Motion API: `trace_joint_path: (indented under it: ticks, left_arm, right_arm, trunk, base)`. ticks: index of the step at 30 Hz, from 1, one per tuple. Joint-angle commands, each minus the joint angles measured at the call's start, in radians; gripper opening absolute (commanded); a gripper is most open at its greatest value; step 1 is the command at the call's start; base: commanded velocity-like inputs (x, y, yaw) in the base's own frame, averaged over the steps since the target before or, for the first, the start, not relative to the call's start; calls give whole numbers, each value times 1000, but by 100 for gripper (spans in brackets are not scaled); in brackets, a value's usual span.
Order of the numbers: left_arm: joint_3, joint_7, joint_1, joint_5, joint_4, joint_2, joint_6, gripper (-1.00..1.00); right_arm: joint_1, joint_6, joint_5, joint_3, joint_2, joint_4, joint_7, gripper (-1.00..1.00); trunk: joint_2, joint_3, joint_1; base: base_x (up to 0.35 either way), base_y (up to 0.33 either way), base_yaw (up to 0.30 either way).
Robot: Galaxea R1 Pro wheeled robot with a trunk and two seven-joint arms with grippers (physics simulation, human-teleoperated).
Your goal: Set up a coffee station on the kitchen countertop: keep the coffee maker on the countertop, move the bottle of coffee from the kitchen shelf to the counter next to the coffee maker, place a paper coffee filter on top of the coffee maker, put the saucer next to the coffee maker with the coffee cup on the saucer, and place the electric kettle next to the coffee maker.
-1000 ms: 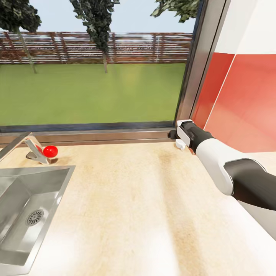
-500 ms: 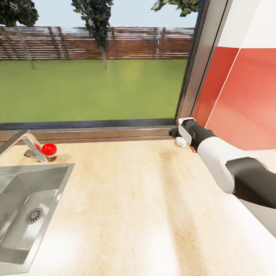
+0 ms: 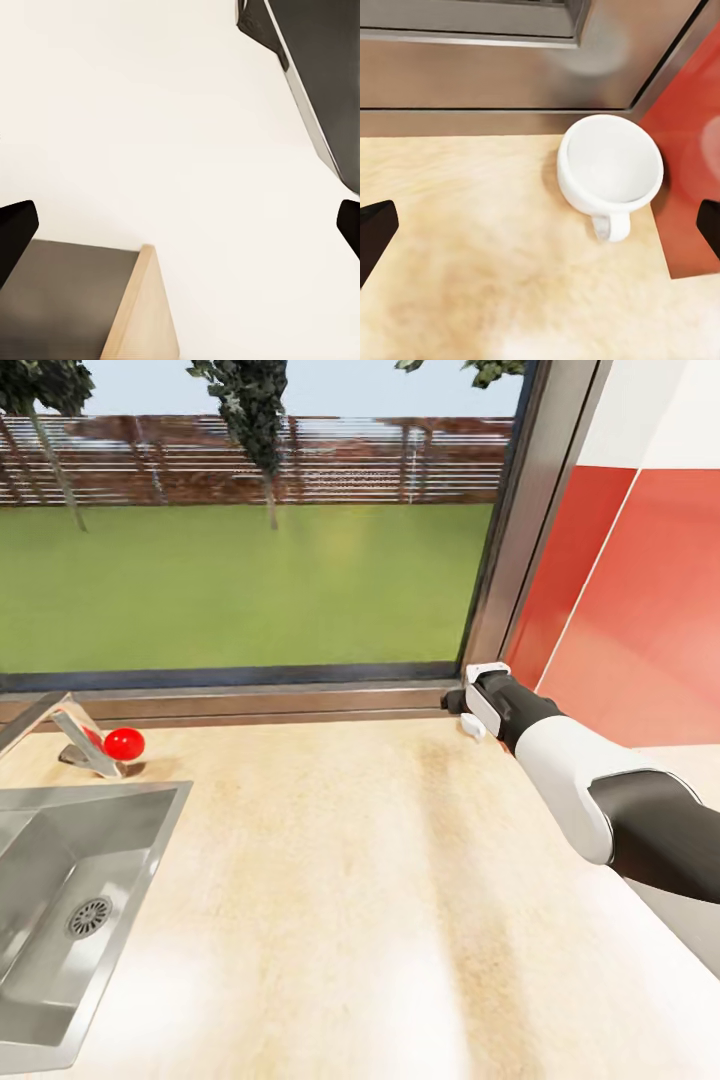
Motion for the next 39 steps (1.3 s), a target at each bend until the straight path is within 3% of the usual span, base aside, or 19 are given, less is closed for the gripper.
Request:
trace_joint_path:
  ticks: [1,19,29,39]
  left_arm:
    - [8,4,-1,-11,2,0,-6,100]
    - [8,4,-1,-11,2,0,-6,100]
    - [8,4,0,-11,2,0,-6,100]
    - [8,4,0,-11,3,0,-6,100]
  right_arm:
    - [-1,4,-10,7,0,-1,-7,100]
    - [-6,1,-10,7,-2,-3,-7,100]
    - [-33,1,-12,7,-27,-3,-7,100]
    - [-36,1,-13,6,-29,-1,-7,100]
  trunk:
    - [-2,-3,0]
    - [-2,-32,0]
    - [-2,-48,0]
    - [-2,-63,0]
  base:
    - [0,0,0]
    - [0,0,0]
    - [0,0,0]
    - [0,0,0]
